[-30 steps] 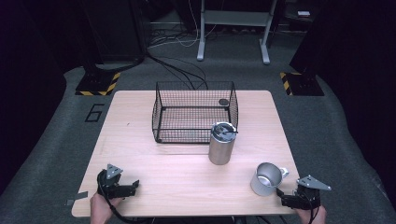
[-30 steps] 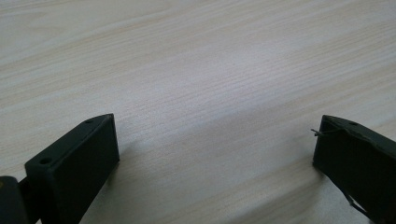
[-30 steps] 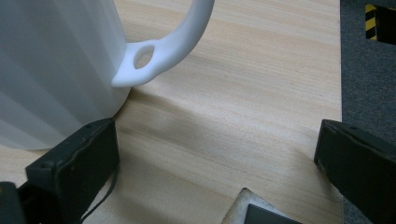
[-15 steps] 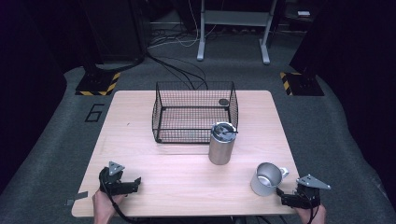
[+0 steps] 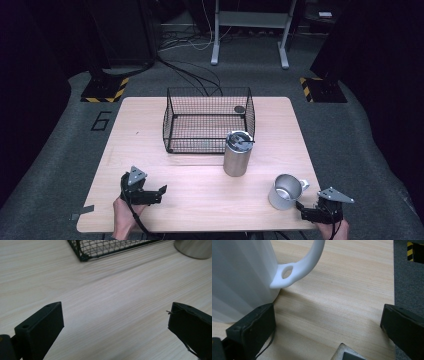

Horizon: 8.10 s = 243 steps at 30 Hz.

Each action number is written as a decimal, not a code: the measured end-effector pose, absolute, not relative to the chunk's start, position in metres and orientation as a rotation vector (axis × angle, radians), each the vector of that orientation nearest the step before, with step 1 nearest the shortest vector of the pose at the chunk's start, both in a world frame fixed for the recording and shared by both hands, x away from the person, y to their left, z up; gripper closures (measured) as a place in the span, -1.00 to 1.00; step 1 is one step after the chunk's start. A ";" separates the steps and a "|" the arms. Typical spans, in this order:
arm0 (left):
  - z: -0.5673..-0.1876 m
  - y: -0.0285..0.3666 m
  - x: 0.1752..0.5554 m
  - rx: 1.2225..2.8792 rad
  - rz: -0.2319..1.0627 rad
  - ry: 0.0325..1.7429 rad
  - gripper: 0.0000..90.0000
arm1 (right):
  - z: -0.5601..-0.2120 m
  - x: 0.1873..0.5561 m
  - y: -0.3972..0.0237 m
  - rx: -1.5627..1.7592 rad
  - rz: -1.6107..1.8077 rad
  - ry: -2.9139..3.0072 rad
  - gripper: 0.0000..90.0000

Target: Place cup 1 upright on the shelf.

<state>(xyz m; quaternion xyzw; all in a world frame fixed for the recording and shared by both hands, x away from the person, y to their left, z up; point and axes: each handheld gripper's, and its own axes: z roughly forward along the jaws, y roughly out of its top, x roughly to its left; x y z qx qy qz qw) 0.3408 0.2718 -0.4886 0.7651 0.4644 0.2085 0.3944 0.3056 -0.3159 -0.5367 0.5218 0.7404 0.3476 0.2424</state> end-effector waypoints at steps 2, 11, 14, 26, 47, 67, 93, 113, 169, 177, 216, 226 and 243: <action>-0.486 0.269 0.342 1.943 0.529 1.169 -1.00 | -0.537 0.306 -0.316 1.426 0.951 2.024 -1.00; -0.468 0.250 0.354 1.967 0.502 1.084 -1.00 | -0.536 0.306 -0.316 1.430 0.944 2.031 -1.00; -0.465 0.244 0.357 1.970 0.501 1.060 -1.00 | -0.536 0.306 -0.317 1.415 0.948 2.031 -1.00; -0.451 0.207 0.369 2.022 0.472 0.934 -1.00 | -0.537 0.306 -0.316 1.420 0.949 2.028 -1.00; -0.439 0.143 0.397 2.010 0.383 0.802 -1.00 | -0.537 0.306 -0.317 1.416 0.949 2.031 -1.00; -0.422 0.101 0.417 1.991 0.344 0.720 -1.00 | -0.537 0.306 -0.317 1.413 0.954 2.031 -1.00; -0.418 0.062 0.444 1.994 0.345 0.673 -1.00 | -0.537 0.306 -0.316 1.417 0.949 2.031 -1.00; -0.427 0.042 0.452 1.990 0.382 0.668 -0.92 | -0.537 0.306 -0.317 1.416 0.951 2.029 -1.00; -0.382 0.089 0.422 1.976 0.430 0.586 -0.91 | -0.537 0.305 -0.316 1.422 0.951 2.020 -1.00; -0.374 0.105 0.422 1.968 0.442 0.610 -0.91 | -0.537 0.305 -0.316 1.423 0.950 2.020 -1.00; -0.337 0.162 0.429 1.889 0.511 0.689 -0.91 | -0.537 0.305 -0.316 1.426 0.951 2.021 -1.00; -0.329 0.169 0.433 1.879 0.523 0.702 -0.91 | -0.537 0.305 -0.316 1.427 0.950 2.019 -1.00; -0.313 0.183 0.445 1.846 0.563 0.748 -0.91 | -0.537 0.305 -0.316 1.427 0.950 2.018 -1.00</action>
